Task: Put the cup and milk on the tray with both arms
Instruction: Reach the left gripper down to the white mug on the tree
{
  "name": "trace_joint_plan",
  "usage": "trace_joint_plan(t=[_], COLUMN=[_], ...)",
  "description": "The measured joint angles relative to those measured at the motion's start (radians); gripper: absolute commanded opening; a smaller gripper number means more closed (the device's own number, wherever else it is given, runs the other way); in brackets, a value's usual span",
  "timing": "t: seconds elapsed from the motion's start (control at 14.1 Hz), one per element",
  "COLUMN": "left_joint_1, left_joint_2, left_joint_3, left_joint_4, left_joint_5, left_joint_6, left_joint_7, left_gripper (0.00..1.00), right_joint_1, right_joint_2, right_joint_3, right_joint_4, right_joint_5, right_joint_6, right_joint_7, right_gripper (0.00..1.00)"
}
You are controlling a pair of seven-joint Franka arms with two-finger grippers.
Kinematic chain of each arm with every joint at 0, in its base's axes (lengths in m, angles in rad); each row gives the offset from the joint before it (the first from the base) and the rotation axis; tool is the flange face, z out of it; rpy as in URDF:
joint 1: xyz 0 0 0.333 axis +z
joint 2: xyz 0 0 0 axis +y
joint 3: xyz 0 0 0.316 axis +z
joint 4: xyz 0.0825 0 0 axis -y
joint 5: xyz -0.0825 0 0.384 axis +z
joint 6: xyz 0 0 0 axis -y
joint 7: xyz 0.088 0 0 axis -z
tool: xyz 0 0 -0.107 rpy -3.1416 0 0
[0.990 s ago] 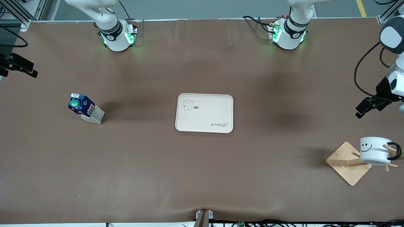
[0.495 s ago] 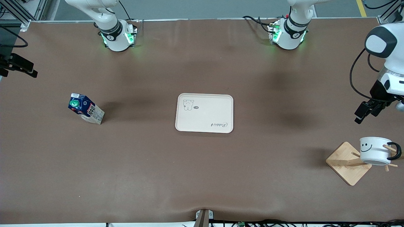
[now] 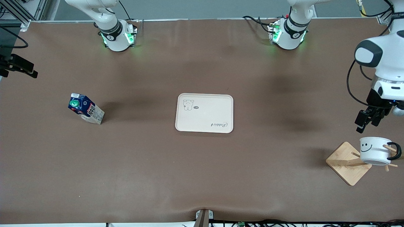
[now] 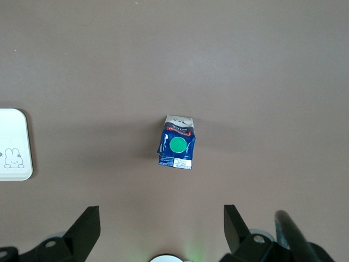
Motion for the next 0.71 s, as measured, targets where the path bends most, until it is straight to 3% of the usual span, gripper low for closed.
trace_joint_plan(t=[0.35, 0.71], left_joint_1=[0.0, -0.002], left_joint_2=[0.067, 0.097], left_joint_3=[-0.002, -0.009], left_joint_4=[0.005, 0.018], left_joint_5=[0.0, 0.0], left_joint_6=[0.106, 0.158], left_joint_7=[0.047, 0.05], left_gripper=[0.72, 0.69], right_joint_1=[-0.002, -0.002], right_joint_2=[0.001, 0.001], right_joint_3=[-0.001, -0.001], right_joint_4=[0.0, 0.0], right_joint_5=[0.0, 0.0], right_joint_6=[0.0, 0.0], right_joint_7=[0.0, 0.0], right_gripper=[1.0, 1.0])
